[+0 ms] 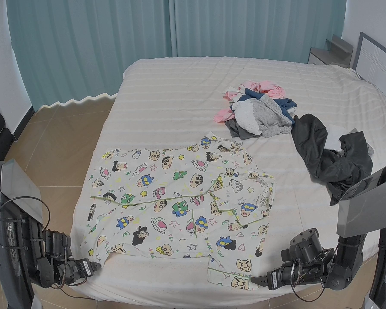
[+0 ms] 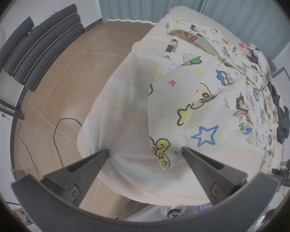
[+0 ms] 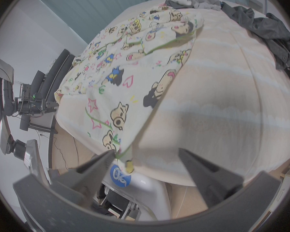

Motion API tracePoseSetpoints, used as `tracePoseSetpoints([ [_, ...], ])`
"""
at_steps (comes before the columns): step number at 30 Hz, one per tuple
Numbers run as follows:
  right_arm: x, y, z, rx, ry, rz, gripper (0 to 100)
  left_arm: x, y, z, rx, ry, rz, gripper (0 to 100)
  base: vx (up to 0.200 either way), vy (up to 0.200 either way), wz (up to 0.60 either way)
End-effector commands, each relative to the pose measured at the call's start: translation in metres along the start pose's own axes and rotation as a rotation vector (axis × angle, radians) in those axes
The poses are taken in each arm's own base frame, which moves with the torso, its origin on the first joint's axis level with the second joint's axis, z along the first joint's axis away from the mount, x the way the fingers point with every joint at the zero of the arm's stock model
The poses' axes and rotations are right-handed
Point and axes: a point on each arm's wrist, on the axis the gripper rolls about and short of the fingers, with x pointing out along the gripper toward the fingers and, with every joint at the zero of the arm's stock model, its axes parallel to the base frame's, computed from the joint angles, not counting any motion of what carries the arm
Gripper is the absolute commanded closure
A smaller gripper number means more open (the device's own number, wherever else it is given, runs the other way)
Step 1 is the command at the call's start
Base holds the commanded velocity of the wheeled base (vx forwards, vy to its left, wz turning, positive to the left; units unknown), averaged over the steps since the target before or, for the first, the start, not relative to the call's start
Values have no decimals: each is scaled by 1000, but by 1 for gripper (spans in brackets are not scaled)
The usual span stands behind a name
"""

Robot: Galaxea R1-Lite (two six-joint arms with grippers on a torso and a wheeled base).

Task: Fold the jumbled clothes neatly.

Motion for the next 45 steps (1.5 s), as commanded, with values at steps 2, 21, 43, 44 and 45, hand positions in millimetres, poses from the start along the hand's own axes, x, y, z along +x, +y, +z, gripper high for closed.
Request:
tracePoseSetpoints([
  [2, -32, 11, 26, -9, -165, 57, 0, -8, 4, 13, -41, -101, -24, 0, 0, 0, 0],
  [21, -67, 10, 66, 99, -225, 103, 0, -61, -3, 50, -135, -316, -315, 0, 0, 0, 0],
  [43, -58, 11, 72, 153, -224, 111, 0, -95, -8, 66, -122, -498, -391, 0, 0, 0, 0],
  [44, -58, 10, 72, 154, -223, 110, 0, -95, -8, 66, -123, -497, -392, 0, 0, 0, 0],
  [45, -58, 10, 72, 154, -223, 110, 0, -95, -8, 66, -123, -497, -392, 0, 0, 0, 0],
])
